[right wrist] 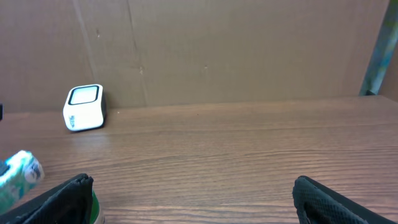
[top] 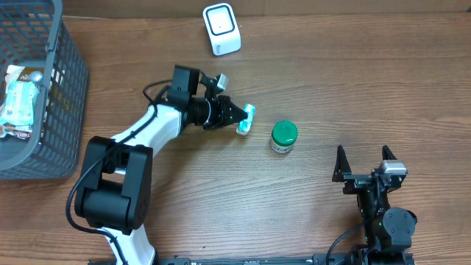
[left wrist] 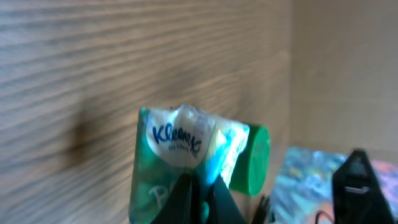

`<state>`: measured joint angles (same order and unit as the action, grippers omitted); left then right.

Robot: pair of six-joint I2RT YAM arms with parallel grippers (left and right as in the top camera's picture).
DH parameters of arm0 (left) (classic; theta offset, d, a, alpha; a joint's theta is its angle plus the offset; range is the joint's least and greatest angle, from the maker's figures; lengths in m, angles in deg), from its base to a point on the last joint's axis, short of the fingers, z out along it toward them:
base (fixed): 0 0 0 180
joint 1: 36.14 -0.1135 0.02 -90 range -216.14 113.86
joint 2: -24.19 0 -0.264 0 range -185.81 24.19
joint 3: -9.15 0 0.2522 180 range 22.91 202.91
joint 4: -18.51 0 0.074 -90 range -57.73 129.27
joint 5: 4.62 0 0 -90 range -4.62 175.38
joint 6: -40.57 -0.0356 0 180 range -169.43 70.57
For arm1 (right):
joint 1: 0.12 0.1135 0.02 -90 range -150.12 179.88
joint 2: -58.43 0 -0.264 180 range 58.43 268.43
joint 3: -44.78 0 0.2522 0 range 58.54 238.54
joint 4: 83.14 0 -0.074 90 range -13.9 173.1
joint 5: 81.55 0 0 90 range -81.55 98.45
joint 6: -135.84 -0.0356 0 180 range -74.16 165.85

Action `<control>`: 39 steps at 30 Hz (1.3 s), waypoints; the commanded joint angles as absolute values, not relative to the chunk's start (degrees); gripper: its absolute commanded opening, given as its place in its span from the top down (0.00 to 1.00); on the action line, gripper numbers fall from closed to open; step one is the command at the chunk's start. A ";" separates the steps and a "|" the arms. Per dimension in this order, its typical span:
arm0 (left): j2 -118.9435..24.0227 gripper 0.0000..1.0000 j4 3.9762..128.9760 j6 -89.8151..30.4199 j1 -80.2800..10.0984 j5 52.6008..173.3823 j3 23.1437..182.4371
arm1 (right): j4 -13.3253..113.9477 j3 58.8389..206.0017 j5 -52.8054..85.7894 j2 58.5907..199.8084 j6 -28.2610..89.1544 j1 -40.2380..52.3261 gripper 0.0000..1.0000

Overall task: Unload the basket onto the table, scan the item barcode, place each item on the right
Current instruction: 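Push the Kleenex pack upright next to the bottle and release it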

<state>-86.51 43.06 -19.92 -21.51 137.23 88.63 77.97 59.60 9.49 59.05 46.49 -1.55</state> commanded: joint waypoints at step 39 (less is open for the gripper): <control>-86.18 0.95 27.71 3.34 -12.00 128.29 77.57 | 78.28 58.99 8.94 58.59 46.25 -1.75 0.00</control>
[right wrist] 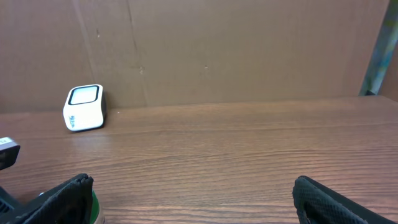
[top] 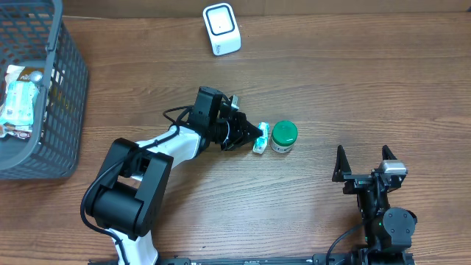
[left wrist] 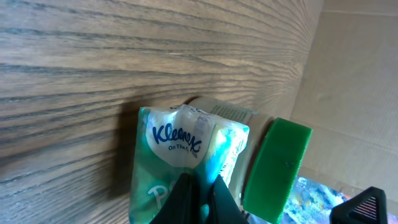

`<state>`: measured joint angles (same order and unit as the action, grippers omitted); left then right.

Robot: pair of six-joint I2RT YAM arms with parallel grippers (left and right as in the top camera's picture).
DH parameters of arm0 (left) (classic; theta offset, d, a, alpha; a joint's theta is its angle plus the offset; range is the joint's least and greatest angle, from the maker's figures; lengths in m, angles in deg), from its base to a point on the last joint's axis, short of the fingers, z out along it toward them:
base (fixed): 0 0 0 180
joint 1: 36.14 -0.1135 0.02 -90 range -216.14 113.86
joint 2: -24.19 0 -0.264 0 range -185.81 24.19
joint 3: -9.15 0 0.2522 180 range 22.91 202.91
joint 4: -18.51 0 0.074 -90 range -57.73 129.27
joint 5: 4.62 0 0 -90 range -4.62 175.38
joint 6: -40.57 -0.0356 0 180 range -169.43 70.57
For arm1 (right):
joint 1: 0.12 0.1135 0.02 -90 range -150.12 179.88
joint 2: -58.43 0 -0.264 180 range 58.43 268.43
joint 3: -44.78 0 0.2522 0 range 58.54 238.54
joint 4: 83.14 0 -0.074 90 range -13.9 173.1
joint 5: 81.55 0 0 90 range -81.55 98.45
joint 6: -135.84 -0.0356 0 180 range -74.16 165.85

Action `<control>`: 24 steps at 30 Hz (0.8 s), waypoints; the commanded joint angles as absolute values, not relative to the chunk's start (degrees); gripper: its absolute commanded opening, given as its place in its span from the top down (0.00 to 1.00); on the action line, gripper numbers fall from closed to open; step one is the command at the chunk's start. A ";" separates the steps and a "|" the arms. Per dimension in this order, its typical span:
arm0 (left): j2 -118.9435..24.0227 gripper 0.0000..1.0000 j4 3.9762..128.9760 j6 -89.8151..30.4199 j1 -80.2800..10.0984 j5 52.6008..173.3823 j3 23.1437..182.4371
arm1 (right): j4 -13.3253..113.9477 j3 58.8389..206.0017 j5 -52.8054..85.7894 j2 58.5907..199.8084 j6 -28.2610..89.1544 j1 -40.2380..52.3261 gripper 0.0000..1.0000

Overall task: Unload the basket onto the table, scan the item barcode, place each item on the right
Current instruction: 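Push the Kleenex pack upright next to the bottle and release it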

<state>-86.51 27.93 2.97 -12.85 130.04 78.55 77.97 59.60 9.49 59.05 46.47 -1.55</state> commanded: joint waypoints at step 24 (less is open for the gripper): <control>-86.18 0.93 24.15 0.69 -9.73 127.55 77.37 | 78.28 58.99 8.94 58.59 46.25 -1.75 0.00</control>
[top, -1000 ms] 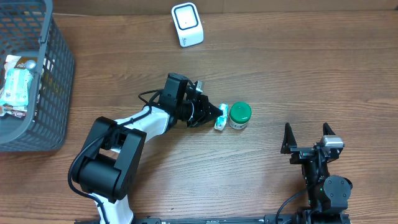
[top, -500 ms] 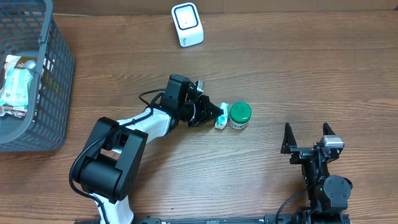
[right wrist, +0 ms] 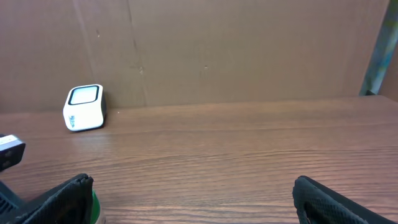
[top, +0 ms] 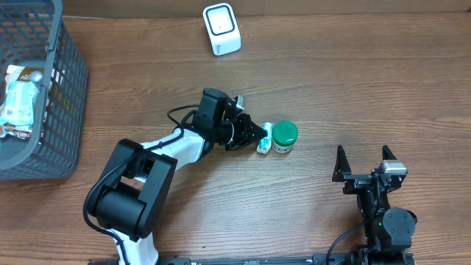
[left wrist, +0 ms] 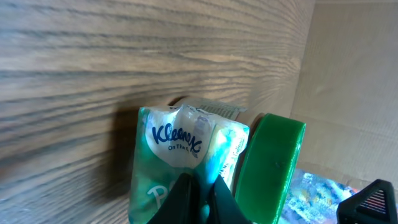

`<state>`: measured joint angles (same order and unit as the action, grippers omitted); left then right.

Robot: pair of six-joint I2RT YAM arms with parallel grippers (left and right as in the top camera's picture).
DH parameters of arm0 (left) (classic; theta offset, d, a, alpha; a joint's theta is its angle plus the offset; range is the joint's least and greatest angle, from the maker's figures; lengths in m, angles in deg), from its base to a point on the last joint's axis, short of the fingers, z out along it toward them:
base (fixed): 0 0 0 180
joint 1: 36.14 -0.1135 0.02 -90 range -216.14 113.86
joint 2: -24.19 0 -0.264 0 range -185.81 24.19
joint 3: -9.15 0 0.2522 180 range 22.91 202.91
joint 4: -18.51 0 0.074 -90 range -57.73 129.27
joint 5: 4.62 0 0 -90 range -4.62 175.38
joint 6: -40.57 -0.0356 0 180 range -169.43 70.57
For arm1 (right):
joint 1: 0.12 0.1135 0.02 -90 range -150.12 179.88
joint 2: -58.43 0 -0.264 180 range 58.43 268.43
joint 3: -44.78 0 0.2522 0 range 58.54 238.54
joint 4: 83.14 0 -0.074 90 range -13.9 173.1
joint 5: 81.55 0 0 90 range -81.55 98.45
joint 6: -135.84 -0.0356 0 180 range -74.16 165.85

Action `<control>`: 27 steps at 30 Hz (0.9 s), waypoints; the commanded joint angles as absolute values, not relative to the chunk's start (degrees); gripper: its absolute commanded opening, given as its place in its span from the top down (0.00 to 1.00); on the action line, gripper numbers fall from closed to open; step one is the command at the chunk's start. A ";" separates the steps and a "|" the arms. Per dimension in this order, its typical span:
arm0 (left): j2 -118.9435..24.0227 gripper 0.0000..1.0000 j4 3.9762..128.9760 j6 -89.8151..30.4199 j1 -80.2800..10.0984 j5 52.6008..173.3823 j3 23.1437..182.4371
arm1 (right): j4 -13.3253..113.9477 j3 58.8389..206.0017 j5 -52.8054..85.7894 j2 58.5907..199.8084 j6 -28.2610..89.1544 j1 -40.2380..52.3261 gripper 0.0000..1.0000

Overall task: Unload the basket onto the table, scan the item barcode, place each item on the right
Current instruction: 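Push the Kleenex pack upright next to the bottle and release it, then raise the left gripper and move it into the grey basket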

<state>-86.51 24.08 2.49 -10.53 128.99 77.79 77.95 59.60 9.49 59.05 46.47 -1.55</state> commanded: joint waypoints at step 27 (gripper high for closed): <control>-85.94 0.47 18.58 -1.91 -13.09 134.13 77.39 | 78.28 58.99 8.94 58.59 46.25 -1.75 0.00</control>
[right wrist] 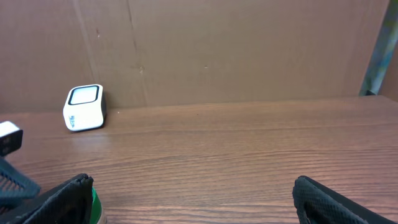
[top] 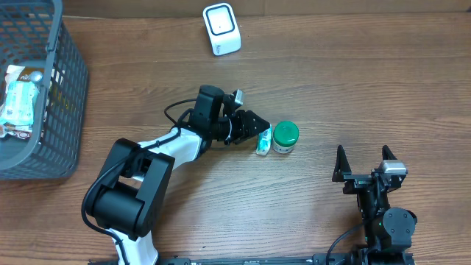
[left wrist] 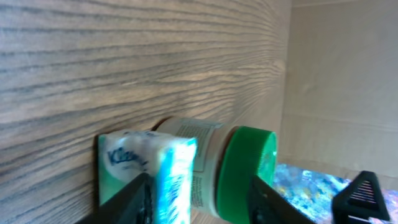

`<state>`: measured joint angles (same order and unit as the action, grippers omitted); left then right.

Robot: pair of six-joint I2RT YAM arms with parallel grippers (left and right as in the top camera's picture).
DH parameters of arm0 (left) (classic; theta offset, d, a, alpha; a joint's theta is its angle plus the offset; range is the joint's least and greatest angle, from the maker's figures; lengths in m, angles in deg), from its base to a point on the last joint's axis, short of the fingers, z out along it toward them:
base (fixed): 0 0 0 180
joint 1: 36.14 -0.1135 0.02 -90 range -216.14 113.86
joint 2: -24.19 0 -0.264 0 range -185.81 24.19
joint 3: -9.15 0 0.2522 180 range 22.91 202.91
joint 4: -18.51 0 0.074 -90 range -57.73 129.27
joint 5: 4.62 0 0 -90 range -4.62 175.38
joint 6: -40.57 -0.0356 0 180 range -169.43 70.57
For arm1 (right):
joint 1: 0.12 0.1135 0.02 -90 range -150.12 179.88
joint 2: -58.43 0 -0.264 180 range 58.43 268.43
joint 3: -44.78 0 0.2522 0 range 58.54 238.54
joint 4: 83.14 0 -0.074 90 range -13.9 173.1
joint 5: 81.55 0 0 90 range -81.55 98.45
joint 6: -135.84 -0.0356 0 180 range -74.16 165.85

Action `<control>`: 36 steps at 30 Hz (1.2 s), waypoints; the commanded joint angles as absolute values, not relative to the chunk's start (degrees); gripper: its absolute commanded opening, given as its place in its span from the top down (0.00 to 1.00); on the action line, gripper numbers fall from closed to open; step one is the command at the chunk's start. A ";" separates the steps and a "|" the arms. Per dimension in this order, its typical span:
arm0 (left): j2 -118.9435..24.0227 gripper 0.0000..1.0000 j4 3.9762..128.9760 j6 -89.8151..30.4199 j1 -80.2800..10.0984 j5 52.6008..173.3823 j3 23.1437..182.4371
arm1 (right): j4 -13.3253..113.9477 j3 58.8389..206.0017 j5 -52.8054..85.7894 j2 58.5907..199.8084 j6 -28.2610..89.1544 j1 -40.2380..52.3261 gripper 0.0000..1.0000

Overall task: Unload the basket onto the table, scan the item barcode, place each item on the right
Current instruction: 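Raise the left gripper and move it into the grey basket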

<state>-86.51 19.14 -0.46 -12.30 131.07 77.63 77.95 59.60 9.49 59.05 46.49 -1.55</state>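
A green and white Kleenex tissue pack [top: 263, 143] [left wrist: 148, 167] lies on the wooden table, touching a small jar with a green lid [top: 284, 136] [left wrist: 244, 172]. My left gripper [top: 257, 126] [left wrist: 199, 200] is open right behind the pack, its dark fingers [left wrist: 134, 200] spread either side of the pack and jar, gripping nothing. The white barcode scanner [top: 221, 29] [right wrist: 84, 107] stands at the table's far edge. My right gripper [top: 362, 163] [right wrist: 199, 202] rests open at the near right, holding nothing.
A grey wire basket [top: 57, 103] with packaged goods sits at the far left. A brown cardboard wall [right wrist: 236, 50] backs the table behind the scanner. The left arm [top: 162, 143] stretches across the middle of the table.
My left gripper has opened and let go of the tissue pack, which now lies on the table against the jar. The gripper has drawn back slightly. The right arm is unchanged.
My left gripper first held the tissue pack left of the green-lidded jar. It then held the pack close beside the jar, then against it. Now the pack lies released beside the jar. The right gripper stayed open and still.
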 commanded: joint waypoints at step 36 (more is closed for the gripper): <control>-69.87 0.00 92.45 -43.15 -29.77 76.27 147.42 | 78.28 58.99 8.94 58.59 46.25 -1.75 0.00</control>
